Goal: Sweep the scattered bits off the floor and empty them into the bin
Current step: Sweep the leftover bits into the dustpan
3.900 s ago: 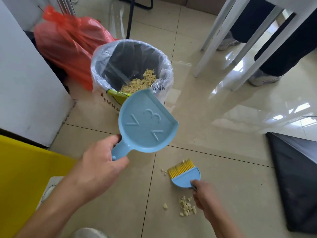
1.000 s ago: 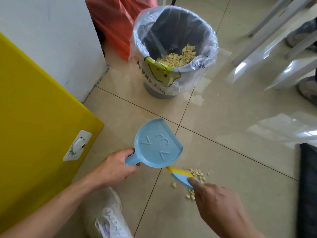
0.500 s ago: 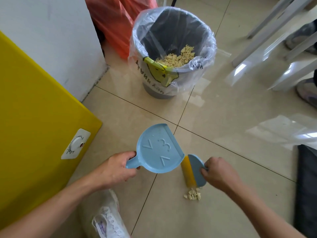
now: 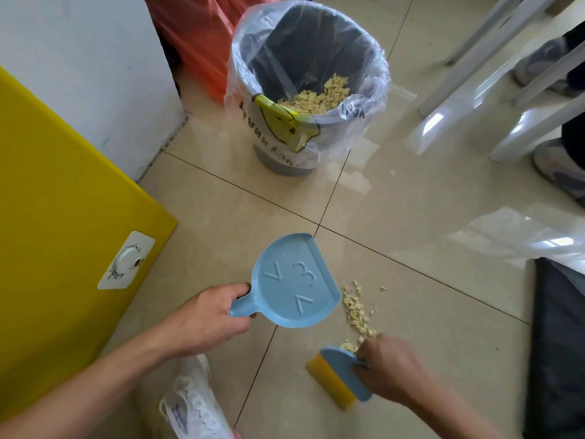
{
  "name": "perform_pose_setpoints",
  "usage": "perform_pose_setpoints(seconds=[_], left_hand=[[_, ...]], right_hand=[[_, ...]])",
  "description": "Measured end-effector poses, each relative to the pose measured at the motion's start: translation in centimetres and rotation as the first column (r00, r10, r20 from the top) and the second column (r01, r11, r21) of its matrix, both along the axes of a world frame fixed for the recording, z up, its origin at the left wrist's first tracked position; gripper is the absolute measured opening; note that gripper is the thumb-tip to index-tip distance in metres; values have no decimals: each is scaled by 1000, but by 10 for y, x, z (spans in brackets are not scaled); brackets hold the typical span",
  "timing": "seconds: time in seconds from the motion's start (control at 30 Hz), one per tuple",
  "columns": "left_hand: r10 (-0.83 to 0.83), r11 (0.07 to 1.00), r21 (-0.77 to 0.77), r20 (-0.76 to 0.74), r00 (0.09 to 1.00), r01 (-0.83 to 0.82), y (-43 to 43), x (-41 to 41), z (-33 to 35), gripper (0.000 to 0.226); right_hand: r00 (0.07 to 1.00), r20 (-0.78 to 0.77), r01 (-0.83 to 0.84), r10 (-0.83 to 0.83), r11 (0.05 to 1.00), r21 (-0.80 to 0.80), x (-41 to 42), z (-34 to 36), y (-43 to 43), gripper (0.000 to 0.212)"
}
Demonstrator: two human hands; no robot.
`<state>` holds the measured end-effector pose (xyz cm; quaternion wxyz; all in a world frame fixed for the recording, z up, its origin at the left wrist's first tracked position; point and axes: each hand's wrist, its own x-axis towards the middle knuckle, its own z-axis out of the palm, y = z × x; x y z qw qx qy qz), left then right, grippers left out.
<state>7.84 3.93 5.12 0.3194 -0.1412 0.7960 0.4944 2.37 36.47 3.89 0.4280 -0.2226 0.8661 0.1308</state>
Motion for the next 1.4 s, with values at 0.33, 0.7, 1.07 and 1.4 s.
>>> perform_pose_setpoints(seconds=[0.33, 0.7, 1.07, 1.4], left_hand=[[-78, 997, 0, -19, 997, 78, 10, 5, -2, 23], [-85, 996, -39, -51, 995, 83, 5, 8, -15, 29], [-137, 990, -44, -33, 990, 136, 5, 11, -22, 27], [-344, 914, -249, -59, 937, 320, 10, -42, -31, 19]], right_hand=[[969, -246, -9, 20, 999, 45, -95, 24, 28, 25], [851, -484, 319, -204, 933, 168, -145, 52, 86, 17], [945, -326, 49, -8, 992, 119, -26, 10, -5, 16], [835, -484, 306, -262, 952, 14, -42, 48, 58, 19]])
